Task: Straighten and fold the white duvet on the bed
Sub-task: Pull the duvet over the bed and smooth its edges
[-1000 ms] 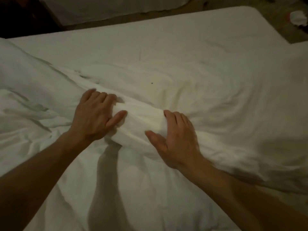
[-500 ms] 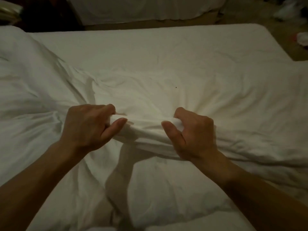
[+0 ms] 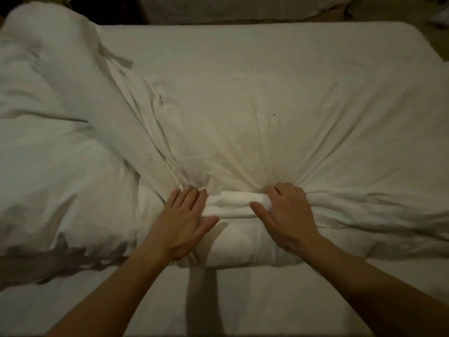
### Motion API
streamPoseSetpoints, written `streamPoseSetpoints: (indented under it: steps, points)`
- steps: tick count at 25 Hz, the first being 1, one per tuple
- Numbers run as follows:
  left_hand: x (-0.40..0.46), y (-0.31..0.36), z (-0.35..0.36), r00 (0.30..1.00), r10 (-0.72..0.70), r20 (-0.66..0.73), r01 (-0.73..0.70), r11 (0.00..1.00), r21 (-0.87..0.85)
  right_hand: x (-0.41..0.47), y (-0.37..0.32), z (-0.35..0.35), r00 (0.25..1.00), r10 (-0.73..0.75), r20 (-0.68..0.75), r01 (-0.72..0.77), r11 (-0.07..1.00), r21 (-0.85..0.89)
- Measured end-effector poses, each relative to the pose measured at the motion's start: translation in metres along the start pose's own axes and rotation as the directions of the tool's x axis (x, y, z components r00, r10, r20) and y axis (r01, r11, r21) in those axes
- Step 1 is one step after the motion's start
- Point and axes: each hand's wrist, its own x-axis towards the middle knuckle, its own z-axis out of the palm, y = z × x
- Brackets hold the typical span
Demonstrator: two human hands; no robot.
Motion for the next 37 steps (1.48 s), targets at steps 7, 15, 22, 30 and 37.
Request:
streamPoseSetpoints:
  steps: [7, 15, 22, 30, 37]
  points:
    - [0.001, -0.012, -0.039, 0.994, 0.038, -0.102, -0.055, 0.985, -0.164, 0.009, -0.045, -0.021, 1.000, -0.003, 0.013, 0.002, 0.992, 0.128]
    - [0.048, -0.130, -0.094, 0.971, 0.115, -0.208, -0.128, 0.991, -0.050, 0.085, -0.146, 0.007, 0.999, 0.023, -0.036, -0.015, 0.980, 0.199]
    - [0.137, -0.232, -0.132, 0.951, 0.294, -0.095, -0.284, 0.953, 0.104, 0.183, -0.244, 0.052, 0.929, 0.321, 0.182, -0.366, 0.867, 0.339]
    - [0.199, -0.272, -0.144, 0.860, 0.511, -0.010, -0.508, 0.857, 0.087, 0.211, -0.283, 0.062, 0.897, 0.429, 0.105, -0.442, 0.870, 0.219]
    - [0.174, -0.302, -0.128, 0.845, 0.514, -0.143, -0.522, 0.853, -0.016, 0.193, -0.306, 0.064, 0.925, 0.368, 0.091, -0.378, 0.915, 0.143]
